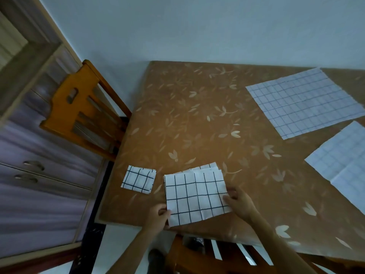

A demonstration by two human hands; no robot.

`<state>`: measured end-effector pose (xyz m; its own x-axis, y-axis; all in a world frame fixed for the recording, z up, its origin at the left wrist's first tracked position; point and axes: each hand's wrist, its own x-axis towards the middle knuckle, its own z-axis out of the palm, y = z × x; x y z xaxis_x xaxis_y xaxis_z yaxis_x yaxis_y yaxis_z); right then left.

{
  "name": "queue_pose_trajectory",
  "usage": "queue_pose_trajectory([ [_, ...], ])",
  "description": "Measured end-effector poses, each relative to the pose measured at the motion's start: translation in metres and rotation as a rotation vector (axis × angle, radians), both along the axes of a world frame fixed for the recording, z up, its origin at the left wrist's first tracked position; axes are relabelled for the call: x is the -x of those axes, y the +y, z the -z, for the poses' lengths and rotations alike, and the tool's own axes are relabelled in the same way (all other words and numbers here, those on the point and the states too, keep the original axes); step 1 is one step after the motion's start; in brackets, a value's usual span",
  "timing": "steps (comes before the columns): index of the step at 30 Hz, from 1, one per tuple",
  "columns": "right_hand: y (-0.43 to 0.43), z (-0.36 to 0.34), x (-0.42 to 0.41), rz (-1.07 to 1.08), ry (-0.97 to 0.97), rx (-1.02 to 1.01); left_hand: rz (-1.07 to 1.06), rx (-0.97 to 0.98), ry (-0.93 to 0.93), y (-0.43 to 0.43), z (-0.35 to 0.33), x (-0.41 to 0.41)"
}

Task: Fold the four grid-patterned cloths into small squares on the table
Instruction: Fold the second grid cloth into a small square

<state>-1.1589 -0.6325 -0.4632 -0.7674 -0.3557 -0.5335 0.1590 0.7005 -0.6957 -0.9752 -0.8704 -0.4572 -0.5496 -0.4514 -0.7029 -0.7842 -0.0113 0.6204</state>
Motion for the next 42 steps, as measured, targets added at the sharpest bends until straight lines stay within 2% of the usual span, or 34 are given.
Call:
queue_pose_trajectory([
  [6,0.019,0.002,0.001,0.009,-0.072,0.095,-0.147,-0.103,-0.007,-0.001,0.006,0.0],
  [11,0.025,0.006,-0.001,0.001,-0.031,0.085,-0.209,-0.123,0.007,0.001,0.007,-0.001],
  [14,0.022,0.008,-0.001,0.015,-0.012,0.082,-0.177,-0.055,0.001,0.003,0.008,0.0],
  [20,0.022,0.017,-0.004,0.03,0.027,0.025,-0.015,0.25,0.017,0.007,0.015,-0.003],
  [34,0.022,0.021,-0.006,0.067,0.145,-0.03,-0.026,0.302,0.046,0.008,0.02,-0.01],
  [36,0.022,0.02,-0.006,0.075,0.132,-0.025,0.007,0.421,0.065,0.01,0.02,-0.011],
  [39,0.02,0.019,-0.007,0.095,0.131,-0.025,0.132,0.741,0.214,0.019,0.011,-0.007],
  [42,0.016,0.019,-0.009,0.133,0.14,-0.021,0.44,0.949,0.333,0.028,0.017,0.003],
])
